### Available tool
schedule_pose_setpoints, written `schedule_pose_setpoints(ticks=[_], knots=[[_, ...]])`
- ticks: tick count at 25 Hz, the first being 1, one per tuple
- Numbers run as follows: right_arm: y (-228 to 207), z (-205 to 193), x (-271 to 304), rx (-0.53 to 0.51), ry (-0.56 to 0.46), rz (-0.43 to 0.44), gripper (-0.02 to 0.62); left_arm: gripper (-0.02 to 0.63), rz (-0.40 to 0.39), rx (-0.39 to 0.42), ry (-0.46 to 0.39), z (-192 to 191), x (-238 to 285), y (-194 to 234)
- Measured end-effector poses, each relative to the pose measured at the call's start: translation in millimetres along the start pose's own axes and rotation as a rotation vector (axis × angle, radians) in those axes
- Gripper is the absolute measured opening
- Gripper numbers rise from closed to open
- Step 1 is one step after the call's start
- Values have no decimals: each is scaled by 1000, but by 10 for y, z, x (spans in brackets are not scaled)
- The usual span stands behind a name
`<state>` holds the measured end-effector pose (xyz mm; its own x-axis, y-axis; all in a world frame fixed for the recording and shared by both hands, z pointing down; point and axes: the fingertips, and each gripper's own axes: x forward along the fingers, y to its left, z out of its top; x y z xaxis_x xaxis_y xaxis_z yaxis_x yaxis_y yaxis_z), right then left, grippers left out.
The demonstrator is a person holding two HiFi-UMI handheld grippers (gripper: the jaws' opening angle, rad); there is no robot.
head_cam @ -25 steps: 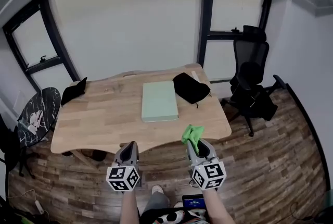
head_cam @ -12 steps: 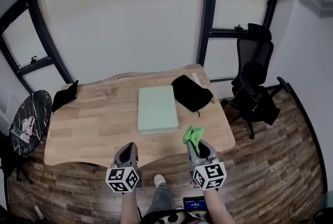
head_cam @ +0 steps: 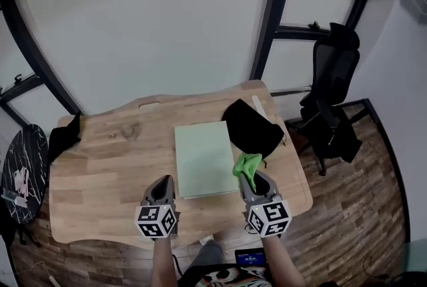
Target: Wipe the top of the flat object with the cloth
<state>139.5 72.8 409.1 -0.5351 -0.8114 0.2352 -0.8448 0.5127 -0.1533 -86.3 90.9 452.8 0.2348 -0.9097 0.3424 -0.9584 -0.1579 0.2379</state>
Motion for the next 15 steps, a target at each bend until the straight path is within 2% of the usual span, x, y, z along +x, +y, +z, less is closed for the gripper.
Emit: schedule_pose_setpoints(ticks=[7,12,15], knots=[[-153,-19,719,-5,61,-56,89,6,-40,-71,55,-7,658,527],[-280,-76,901,-5,90,-95,89,6,-85,-111,89,-96,885,615],[-326,-119,972,-5,106,-100,89,6,-80,-131,107,-132,965,661]])
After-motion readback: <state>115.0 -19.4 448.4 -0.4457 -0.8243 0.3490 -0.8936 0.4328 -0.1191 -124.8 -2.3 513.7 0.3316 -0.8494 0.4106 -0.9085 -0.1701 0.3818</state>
